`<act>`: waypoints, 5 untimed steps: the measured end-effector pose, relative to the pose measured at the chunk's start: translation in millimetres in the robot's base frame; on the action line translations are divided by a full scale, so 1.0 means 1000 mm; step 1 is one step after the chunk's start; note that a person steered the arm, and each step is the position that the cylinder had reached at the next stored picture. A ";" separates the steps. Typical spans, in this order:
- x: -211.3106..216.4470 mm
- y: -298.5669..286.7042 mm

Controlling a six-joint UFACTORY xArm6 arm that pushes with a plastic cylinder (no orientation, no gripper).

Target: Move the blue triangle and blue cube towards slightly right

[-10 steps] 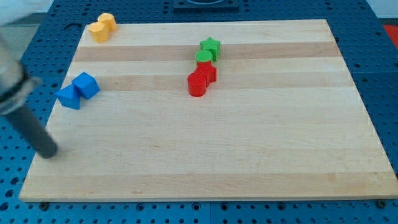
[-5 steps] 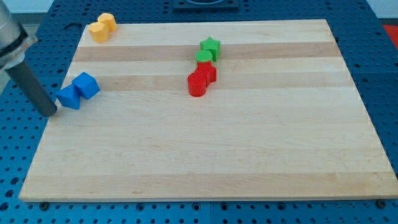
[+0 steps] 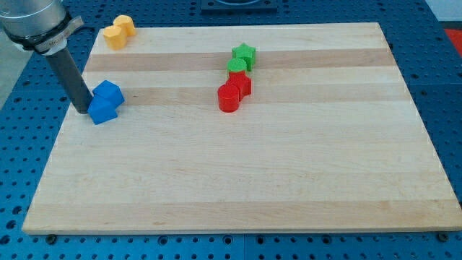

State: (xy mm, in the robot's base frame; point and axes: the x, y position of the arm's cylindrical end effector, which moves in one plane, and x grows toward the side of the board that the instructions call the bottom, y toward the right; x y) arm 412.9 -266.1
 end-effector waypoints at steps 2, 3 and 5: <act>-0.010 -0.038; -0.023 -0.037; -0.049 -0.007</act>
State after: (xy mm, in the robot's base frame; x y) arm 364.4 -272.9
